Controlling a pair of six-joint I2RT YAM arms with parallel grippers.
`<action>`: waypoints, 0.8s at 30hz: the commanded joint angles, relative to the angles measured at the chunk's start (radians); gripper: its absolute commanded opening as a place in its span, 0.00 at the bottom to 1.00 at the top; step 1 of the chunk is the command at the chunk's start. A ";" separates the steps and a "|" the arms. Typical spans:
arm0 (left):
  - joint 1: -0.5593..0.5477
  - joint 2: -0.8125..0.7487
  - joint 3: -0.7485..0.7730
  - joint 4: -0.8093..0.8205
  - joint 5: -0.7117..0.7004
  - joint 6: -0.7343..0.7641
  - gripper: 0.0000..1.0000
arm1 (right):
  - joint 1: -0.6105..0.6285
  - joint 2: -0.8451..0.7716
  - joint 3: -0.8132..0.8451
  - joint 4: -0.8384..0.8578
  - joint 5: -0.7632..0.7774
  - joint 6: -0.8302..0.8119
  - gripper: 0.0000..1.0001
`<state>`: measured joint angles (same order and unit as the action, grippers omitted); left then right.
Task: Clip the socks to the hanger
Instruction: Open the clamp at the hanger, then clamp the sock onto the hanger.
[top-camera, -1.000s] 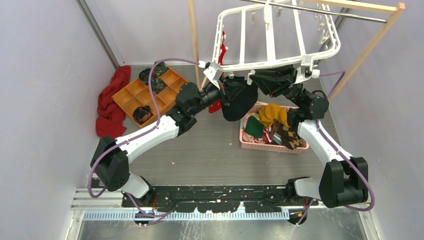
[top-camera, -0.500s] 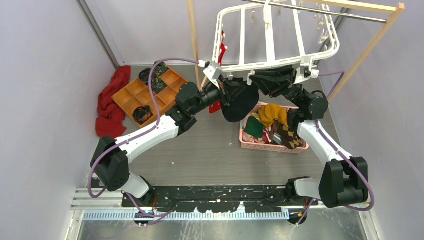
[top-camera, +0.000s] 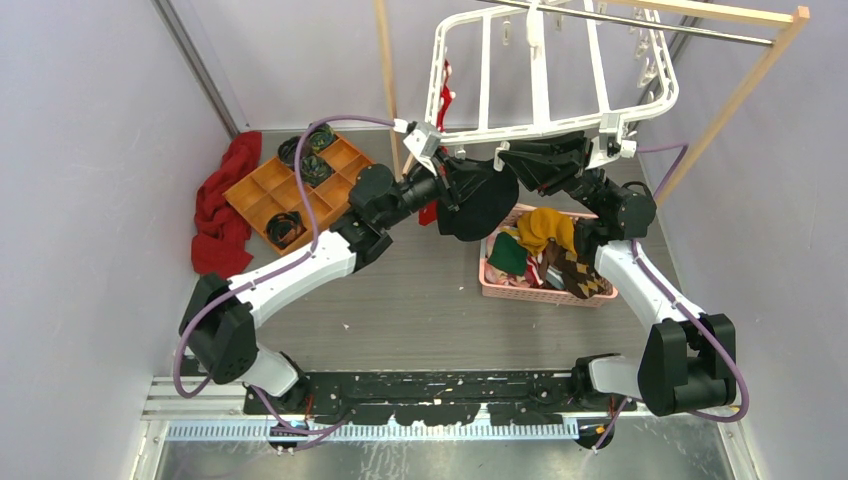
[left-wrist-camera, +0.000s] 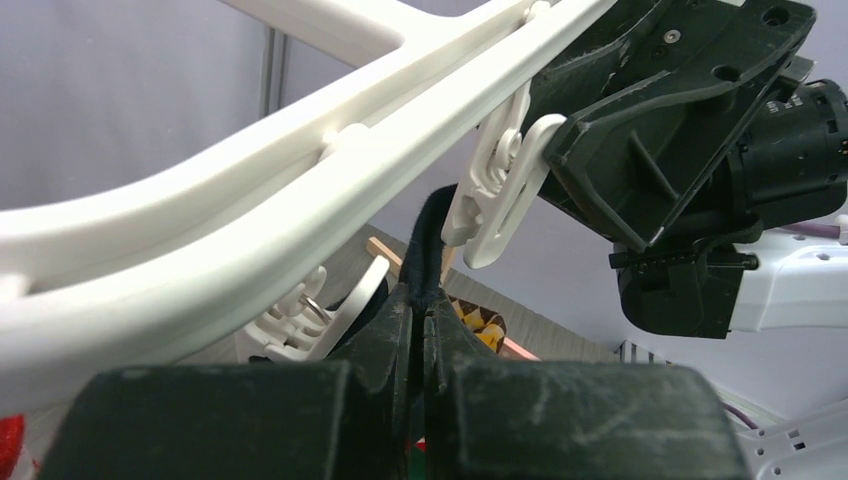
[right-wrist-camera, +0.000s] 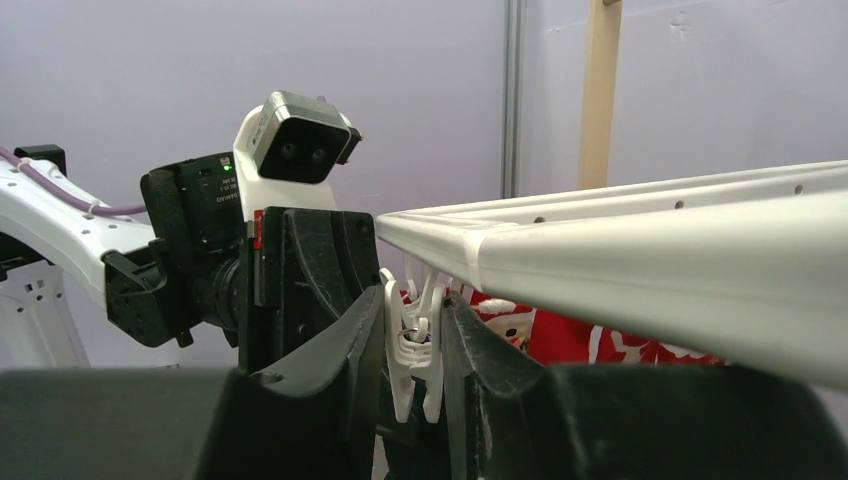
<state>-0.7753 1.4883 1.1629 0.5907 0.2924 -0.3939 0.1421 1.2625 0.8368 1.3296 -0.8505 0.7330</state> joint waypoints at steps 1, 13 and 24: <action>0.008 -0.053 0.047 0.069 0.021 -0.017 0.00 | 0.006 -0.035 -0.001 0.011 -0.062 -0.001 0.05; 0.017 -0.054 0.056 0.047 0.043 -0.047 0.00 | 0.007 -0.036 0.003 0.014 -0.061 0.003 0.05; 0.042 -0.051 0.118 -0.249 0.160 0.089 0.00 | 0.005 -0.035 0.021 0.049 -0.054 0.054 0.05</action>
<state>-0.7513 1.4670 1.2198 0.4366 0.3878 -0.3763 0.1421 1.2610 0.8375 1.3331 -0.8501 0.7502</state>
